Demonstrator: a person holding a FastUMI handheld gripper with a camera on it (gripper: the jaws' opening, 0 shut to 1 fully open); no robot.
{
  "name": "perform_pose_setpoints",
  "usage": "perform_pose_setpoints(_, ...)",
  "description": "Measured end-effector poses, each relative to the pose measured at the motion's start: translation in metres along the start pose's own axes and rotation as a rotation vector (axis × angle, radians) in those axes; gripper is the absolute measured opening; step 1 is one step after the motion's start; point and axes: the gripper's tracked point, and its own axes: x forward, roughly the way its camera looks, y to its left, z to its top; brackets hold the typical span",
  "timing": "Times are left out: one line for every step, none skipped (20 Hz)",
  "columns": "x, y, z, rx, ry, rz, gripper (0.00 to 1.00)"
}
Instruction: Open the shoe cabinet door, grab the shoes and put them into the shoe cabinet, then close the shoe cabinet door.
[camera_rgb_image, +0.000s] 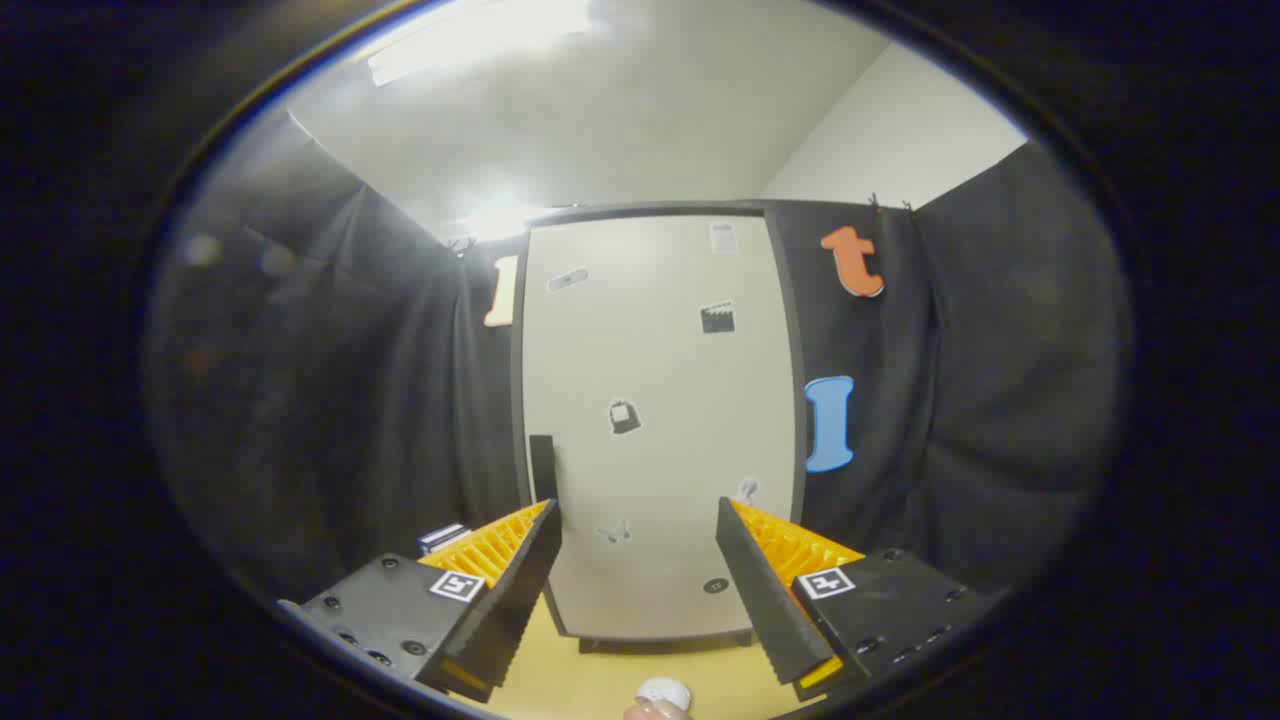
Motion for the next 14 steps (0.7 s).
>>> perform_pose_setpoints(0.0, -0.002, 0.001, -0.004, -0.003, -0.004, 0.96)
perform_pose_setpoints(0.002, -0.002, 0.003, -0.009, -0.015, 0.003, 0.96)
perform_pose_setpoints(0.002, 0.0, 0.003, -0.011, -0.021, 0.014, 0.96)
perform_pose_setpoints(0.002, -0.001, 0.002, -0.012, -0.017, 0.017, 0.96)
perform_pose_setpoints(0.003, -0.001, -0.001, -0.012, -0.009, 0.021, 0.96)
perform_pose_setpoints(0.003, -0.003, -0.003, -0.009, 0.001, 0.022, 0.96)
perform_pose_setpoints(0.003, -0.004, -0.004, -0.003, 0.005, 0.024, 0.96)
perform_pose_setpoints(0.002, -0.006, -0.003, 0.008, 0.001, 0.028, 0.96)
perform_pose_setpoints(0.002, -0.005, -0.001, 0.02, -0.01, 0.04, 0.96)
perform_pose_setpoints(0.001, -0.004, 0.003, 0.032, -0.025, 0.055, 0.96)
perform_pose_setpoints(0.0, -0.003, 0.006, 0.038, -0.035, 0.066, 0.96)
perform_pose_setpoints(0.0, -0.003, 0.008, 0.037, -0.041, 0.069, 0.96)
perform_pose_setpoints(-0.001, -0.002, 0.009, 0.028, -0.047, 0.072, 0.96)
perform_pose_setpoints(0.001, -0.002, 0.009, 0.009, -0.044, 0.063, 0.96)
